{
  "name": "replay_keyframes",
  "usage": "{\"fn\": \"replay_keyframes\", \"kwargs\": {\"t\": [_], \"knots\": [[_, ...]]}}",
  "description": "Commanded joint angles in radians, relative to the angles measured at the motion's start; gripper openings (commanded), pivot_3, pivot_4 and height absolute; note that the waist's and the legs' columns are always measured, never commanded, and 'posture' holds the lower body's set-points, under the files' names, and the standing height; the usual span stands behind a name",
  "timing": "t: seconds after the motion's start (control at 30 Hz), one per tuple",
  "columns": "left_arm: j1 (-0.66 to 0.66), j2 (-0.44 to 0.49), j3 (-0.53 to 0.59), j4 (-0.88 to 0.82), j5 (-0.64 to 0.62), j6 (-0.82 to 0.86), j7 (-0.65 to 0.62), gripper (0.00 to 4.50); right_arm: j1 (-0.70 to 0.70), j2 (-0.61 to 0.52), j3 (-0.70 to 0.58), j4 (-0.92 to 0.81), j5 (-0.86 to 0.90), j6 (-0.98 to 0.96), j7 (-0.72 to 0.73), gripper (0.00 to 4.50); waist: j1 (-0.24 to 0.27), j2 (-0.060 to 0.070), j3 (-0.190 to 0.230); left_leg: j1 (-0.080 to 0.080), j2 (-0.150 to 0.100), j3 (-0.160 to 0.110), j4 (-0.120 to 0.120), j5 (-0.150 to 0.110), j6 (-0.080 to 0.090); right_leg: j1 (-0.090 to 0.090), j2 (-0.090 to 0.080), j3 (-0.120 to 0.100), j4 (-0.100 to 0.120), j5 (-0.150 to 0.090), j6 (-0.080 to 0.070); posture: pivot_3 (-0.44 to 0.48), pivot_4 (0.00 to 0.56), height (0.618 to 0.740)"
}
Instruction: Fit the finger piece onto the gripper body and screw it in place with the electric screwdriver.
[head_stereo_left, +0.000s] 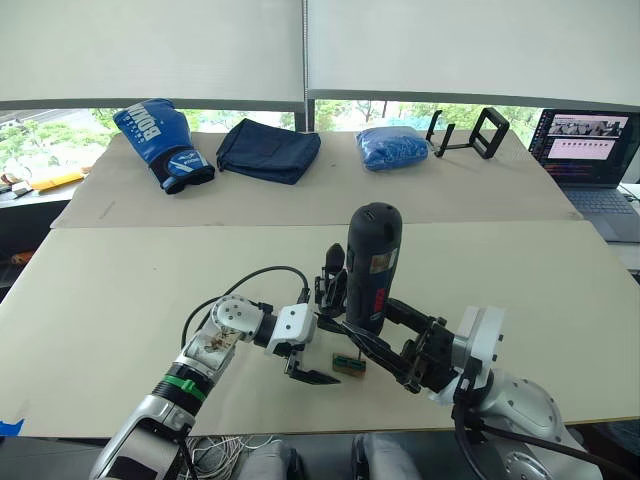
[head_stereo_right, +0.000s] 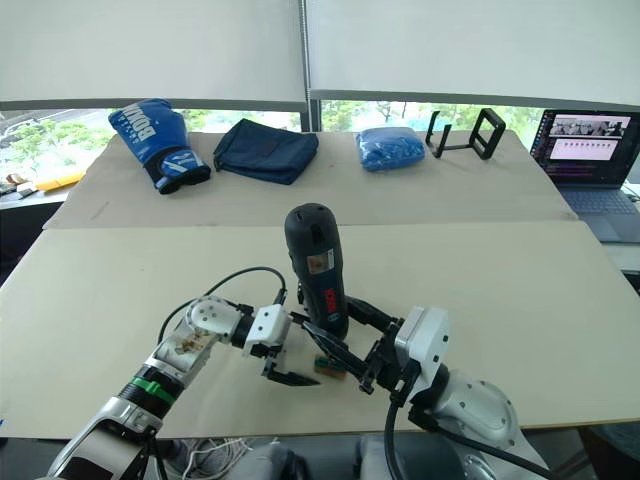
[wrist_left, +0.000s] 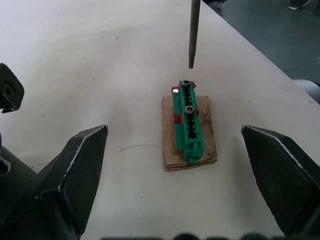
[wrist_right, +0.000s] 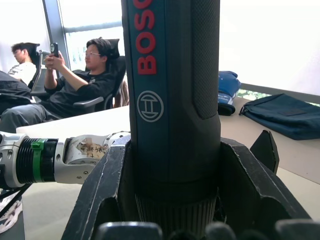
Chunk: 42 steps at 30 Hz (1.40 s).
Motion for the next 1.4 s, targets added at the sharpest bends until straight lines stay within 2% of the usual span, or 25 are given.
{"fn": "replay_keyframes", "kwargs": {"t": [0.03, 1.4], "knots": [[-0.023, -0.003, 0.011, -0.012, -0.013, -0.018, -0.007, 4.5, -0.01, -0.001, -0.012, -0.034, 0.009, -0.017, -0.003, 1.9, 0.0, 0.0, 0.0, 0.0, 0.0, 0.0, 0.0, 0.0, 0.0, 0.0, 0.0, 0.0, 0.0, 0.0, 0.0, 0.0, 0.15, 0.74], [-0.021, 0.014, 0.004, -0.02, -0.012, -0.015, -0.046, 4.5, 0.003, 0.021, -0.011, -0.037, -0.012, -0.038, 0.006, 1.9, 0.001, 0.0, 0.0, 0.0, 0.0, 0.0, 0.0, 0.0, 0.0, 0.0, 0.0, 0.0, 0.0, 0.0, 0.0, 0.0, 0.15, 0.74]]}}
